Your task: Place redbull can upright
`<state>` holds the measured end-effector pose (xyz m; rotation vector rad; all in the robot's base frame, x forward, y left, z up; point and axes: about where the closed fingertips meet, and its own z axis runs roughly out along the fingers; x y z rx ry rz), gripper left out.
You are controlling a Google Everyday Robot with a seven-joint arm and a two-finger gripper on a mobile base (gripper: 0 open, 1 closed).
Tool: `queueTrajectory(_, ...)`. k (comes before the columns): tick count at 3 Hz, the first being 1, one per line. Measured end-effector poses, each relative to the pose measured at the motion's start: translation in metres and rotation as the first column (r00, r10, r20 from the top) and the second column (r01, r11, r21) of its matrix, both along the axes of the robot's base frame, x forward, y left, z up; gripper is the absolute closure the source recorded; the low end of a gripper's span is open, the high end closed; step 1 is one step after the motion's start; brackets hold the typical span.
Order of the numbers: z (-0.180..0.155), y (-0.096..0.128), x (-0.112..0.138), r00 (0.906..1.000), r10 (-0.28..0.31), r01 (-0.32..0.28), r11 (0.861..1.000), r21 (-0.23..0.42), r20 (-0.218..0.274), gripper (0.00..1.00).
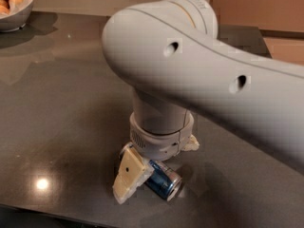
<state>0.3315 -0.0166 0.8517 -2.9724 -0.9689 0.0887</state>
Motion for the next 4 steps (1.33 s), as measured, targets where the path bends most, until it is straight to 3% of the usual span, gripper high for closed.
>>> queueTrajectory(2,-0.006,-0.002,-0.008,0.9976,0.068,-0.067,0.997,-0.032,0.016,0.0)
queueTrajectory(4,-0.017,-0.002,-0.009,0.9966,0.083,-0.082,0.995,-0.059,0.005,0.41)
